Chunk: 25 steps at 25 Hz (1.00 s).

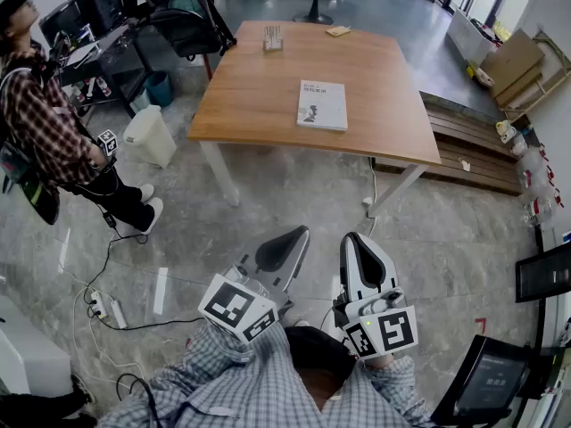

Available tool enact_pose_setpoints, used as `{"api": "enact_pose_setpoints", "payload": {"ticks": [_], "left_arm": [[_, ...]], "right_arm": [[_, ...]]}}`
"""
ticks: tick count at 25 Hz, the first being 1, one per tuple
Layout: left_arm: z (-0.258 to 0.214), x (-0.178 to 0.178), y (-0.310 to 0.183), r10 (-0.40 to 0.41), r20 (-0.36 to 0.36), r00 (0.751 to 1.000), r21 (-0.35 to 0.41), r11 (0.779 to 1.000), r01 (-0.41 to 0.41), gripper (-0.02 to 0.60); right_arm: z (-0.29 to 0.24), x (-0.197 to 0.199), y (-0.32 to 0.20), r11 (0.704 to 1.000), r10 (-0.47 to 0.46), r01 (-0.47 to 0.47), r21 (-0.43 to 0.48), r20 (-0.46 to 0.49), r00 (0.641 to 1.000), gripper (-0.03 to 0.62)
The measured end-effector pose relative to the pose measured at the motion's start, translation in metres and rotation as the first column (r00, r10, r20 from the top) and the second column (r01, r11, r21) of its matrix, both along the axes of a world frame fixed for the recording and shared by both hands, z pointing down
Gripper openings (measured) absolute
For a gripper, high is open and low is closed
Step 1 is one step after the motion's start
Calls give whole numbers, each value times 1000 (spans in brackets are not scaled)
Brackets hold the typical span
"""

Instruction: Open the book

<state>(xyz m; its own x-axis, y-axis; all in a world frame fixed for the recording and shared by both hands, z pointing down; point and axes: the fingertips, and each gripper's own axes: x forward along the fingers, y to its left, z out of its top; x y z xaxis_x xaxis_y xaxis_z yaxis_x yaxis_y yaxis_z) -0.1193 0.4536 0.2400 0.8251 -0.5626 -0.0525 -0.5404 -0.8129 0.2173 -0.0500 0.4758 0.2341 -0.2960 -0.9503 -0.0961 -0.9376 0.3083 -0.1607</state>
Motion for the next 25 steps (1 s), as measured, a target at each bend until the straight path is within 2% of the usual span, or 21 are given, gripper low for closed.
{"api": "enact_pose_setpoints", "payload": {"ticks": [13, 25], "left_arm": [[-4, 7, 8, -24, 16, 1000, 8, 1000, 24, -2], [-4, 27, 15, -69, 30, 997, 15, 998, 69, -2]], "right_arm": [[-3, 8, 7, 1000, -27, 27, 9, 7, 1000, 26], [3, 49, 14, 1000, 8, -7, -10, 15, 1000, 26]]}}
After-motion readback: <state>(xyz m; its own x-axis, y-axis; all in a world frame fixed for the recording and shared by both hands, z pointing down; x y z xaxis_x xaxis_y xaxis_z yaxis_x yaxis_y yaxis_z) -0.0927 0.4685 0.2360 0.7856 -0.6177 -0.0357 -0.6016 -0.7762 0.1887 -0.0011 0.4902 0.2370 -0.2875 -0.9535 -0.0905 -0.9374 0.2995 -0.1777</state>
